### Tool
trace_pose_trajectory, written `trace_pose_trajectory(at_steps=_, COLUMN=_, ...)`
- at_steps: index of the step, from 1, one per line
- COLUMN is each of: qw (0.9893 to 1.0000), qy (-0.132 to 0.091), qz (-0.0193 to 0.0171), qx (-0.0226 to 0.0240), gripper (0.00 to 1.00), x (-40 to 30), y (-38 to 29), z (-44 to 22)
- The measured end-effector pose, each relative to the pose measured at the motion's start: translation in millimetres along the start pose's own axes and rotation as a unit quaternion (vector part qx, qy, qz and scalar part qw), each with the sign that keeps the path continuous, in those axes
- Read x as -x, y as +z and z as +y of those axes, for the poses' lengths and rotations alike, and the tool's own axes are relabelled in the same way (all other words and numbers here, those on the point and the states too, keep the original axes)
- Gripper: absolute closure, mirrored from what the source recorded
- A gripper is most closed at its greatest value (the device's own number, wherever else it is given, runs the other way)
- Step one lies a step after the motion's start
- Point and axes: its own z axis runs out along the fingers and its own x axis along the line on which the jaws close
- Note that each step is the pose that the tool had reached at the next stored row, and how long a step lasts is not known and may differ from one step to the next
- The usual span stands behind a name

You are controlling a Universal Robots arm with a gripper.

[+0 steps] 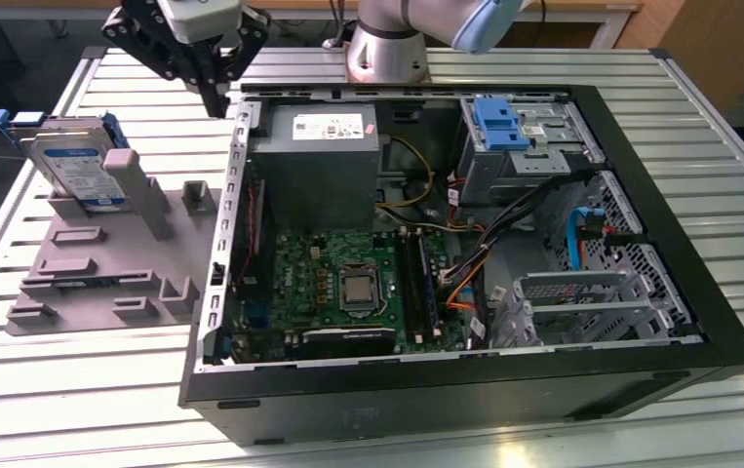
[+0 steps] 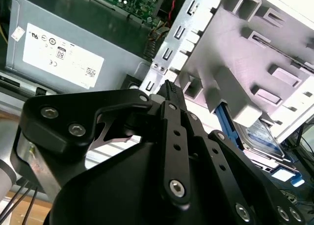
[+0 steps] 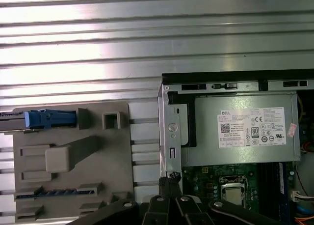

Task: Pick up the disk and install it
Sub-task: 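Reach for the disk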

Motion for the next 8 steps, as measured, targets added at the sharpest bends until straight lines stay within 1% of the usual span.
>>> trace_pose_trajectory(at_steps=8, qw=1.0000, qy=0.000, qz=0.0000, qx=0.0000, gripper=0.89, x=-7.5, y=0.3, z=-0.6)
